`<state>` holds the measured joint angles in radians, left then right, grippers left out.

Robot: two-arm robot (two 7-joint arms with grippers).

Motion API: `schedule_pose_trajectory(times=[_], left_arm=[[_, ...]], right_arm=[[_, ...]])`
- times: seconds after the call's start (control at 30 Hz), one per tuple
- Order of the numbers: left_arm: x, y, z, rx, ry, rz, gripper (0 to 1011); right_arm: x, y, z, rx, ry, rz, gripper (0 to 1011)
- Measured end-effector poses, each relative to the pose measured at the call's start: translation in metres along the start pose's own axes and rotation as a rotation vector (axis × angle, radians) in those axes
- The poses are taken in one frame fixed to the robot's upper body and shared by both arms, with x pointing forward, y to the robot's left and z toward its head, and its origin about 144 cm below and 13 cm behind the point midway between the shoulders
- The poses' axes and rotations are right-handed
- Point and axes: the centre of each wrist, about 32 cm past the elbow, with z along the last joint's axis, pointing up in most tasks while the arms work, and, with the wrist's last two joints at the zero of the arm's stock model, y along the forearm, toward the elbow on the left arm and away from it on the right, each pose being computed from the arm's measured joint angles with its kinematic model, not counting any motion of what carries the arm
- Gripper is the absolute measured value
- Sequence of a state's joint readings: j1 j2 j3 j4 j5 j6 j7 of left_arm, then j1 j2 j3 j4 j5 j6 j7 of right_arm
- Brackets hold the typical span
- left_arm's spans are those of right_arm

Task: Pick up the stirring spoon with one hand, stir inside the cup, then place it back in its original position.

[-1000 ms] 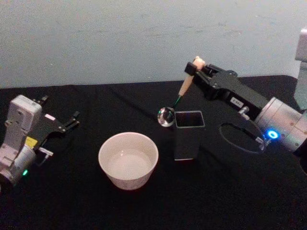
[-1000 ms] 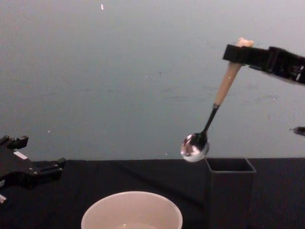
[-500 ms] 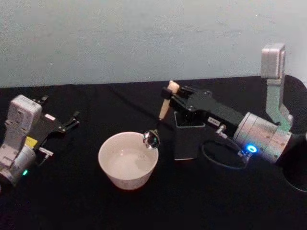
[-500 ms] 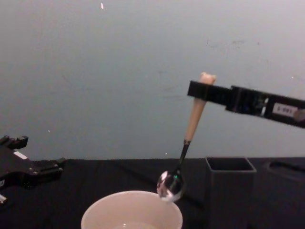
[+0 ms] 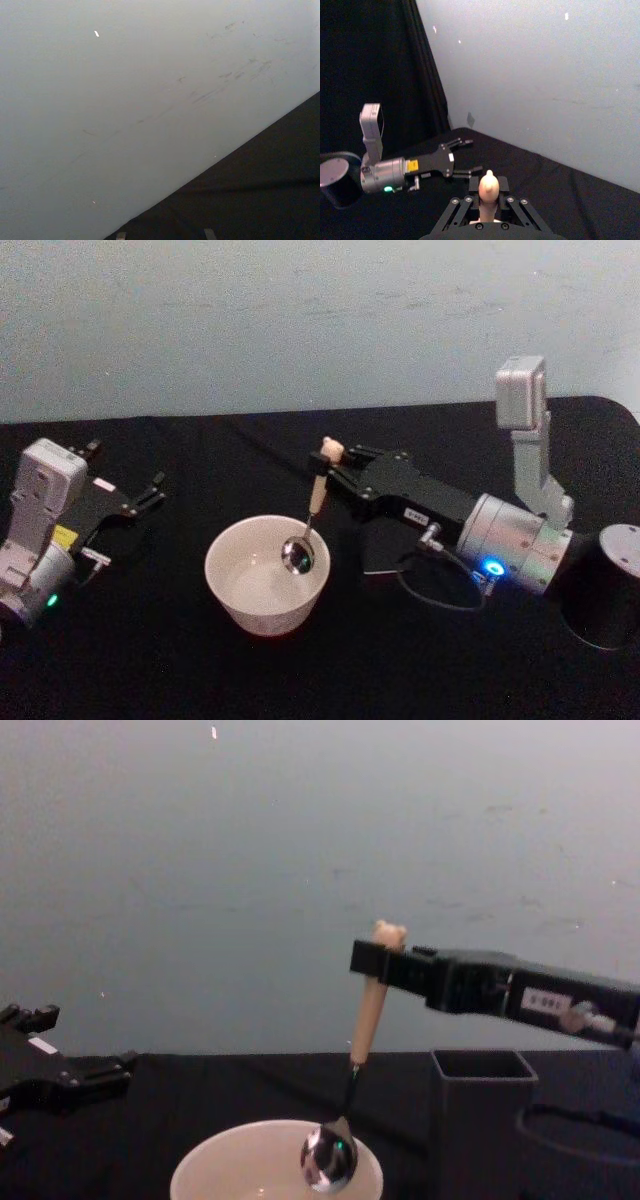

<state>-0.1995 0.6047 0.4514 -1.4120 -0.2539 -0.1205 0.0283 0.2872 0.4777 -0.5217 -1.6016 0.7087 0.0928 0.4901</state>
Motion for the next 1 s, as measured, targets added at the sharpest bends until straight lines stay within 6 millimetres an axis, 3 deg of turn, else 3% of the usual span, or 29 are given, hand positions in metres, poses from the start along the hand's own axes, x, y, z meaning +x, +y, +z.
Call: schedule_pose_trajectory(times=[1.0], left_arm=[[0.0, 0.0, 0.0, 0.0, 0.0, 0.0, 1001]], right_arm=[[0.001, 0.012, -0.023, -0.108, -0.111, 0.045, 205]])
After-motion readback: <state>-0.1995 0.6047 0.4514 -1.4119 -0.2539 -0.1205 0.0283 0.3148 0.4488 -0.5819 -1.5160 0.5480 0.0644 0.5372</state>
